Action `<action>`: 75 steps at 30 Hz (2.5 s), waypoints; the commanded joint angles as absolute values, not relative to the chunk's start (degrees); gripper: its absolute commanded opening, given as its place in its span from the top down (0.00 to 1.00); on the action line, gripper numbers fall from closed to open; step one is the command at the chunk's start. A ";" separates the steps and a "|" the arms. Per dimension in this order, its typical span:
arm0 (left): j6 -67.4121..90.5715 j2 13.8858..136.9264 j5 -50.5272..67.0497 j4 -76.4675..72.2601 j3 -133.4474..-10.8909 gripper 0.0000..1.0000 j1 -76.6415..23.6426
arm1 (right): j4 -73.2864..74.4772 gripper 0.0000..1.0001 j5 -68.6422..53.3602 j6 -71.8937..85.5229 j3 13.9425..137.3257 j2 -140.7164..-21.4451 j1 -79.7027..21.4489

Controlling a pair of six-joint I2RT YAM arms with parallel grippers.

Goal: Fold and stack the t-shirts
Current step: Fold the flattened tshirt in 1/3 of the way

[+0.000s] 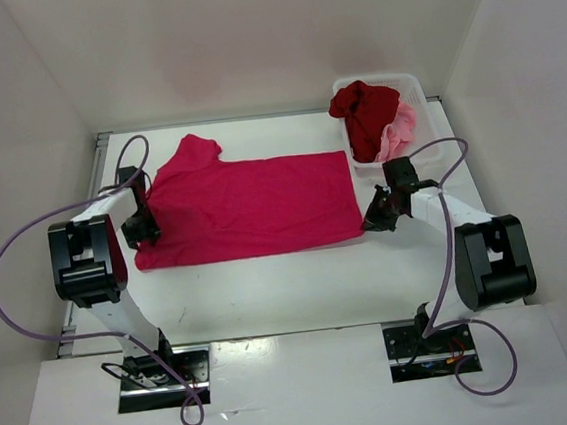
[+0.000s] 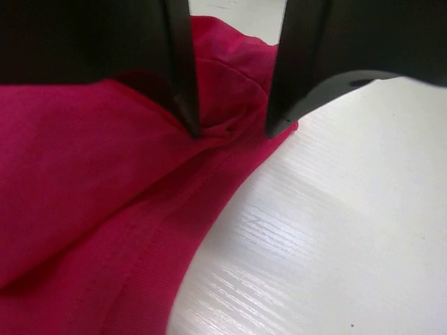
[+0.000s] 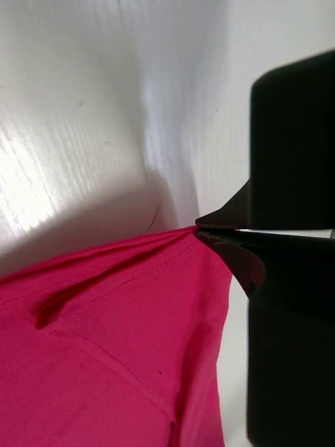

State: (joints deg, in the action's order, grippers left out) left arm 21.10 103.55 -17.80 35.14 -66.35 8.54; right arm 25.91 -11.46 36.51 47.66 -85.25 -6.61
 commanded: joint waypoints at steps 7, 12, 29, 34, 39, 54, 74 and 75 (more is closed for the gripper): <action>20.57 97.47 -13.90 37.00 -79.68 0.37 7.66 | 30.76 0.56 -12.39 39.29 48.24 -81.30 -7.12; 20.56 97.47 -11.34 39.99 -83.94 0.42 -0.16 | 31.38 0.52 -8.61 37.27 52.63 -77.70 -7.12; 34.98 101.41 20.47 22.06 -61.17 0.95 -3.96 | 13.45 1.00 -10.72 41.65 60.65 -98.68 -27.42; 33.58 101.43 22.75 24.16 -57.05 0.88 -3.96 | 11.34 1.00 -8.80 43.41 55.47 -102.12 -27.95; 32.07 97.48 23.12 29.88 -54.50 0.80 -3.96 | 10.11 1.00 -8.79 46.49 46.44 -100.12 -28.56; 31.30 88.84 10.05 33.58 -66.44 0.82 -3.96 | 20.21 1.00 -4.31 44.83 44.90 -86.83 -29.09; 26.89 98.18 14.23 36.20 -53.26 0.85 2.19 | 19.86 0.92 0.70 39.99 59.04 -90.08 -26.99; 26.89 97.65 14.24 37.34 -53.26 0.83 2.72 | 20.47 0.91 0.70 39.38 60.37 -91.04 -26.98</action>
